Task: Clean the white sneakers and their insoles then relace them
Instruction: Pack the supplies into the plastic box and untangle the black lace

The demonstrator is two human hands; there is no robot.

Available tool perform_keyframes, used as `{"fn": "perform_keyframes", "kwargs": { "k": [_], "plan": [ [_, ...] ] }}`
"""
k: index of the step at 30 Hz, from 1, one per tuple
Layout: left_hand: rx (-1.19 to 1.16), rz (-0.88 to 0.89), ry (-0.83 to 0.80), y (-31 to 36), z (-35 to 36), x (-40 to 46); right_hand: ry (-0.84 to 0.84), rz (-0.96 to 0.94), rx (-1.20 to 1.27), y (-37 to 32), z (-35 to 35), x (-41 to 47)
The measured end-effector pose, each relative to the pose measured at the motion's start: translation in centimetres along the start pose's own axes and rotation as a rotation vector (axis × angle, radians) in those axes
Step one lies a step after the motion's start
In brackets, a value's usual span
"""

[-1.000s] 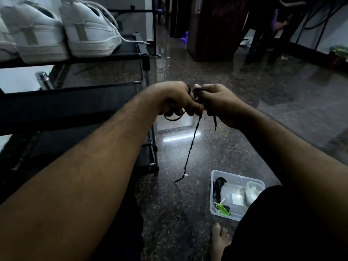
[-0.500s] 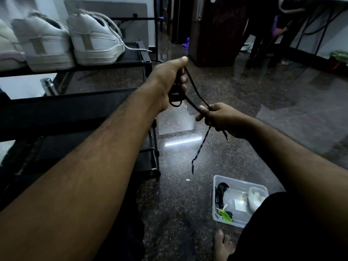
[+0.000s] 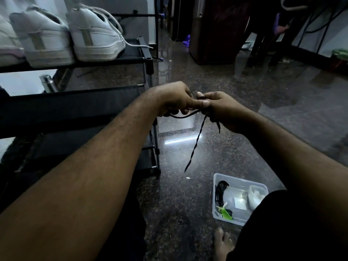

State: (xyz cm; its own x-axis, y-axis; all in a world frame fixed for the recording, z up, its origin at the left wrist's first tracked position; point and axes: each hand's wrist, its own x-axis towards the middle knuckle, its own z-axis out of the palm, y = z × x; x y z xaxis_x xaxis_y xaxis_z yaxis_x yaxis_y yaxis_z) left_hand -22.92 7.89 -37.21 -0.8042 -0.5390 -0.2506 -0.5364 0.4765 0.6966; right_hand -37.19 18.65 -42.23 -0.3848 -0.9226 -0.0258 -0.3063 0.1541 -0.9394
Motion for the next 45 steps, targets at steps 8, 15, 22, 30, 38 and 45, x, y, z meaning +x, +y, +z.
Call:
{"fn": "perform_keyframes", "kwargs": {
  "k": [8,15,22,30,38,45],
  "plan": [
    [0.141,-0.023,-0.187,-0.8,-1.0,-0.1,0.105,-0.006,-0.013,-0.4,0.0,-0.3],
    [-0.207,0.06,0.16,-0.8,-1.5,-0.1,0.096,0.004,-0.022,0.0,-0.2,-0.2],
    [-0.73,0.182,0.232,-0.4,-1.7,0.0,0.072,0.028,-0.052,0.3,-0.1,-0.1],
    [-0.764,0.119,0.276,0.0,-1.4,0.0,0.011,-0.009,-0.003,0.1,0.5,0.3],
    [-0.138,0.228,0.592,-1.2,-1.9,0.9,-0.018,-0.032,-0.009,0.0,0.4,0.3],
    [0.407,0.132,0.674,-1.5,-2.5,0.5,-0.133,-0.018,0.075,0.1,0.0,0.1]
  ]
}}
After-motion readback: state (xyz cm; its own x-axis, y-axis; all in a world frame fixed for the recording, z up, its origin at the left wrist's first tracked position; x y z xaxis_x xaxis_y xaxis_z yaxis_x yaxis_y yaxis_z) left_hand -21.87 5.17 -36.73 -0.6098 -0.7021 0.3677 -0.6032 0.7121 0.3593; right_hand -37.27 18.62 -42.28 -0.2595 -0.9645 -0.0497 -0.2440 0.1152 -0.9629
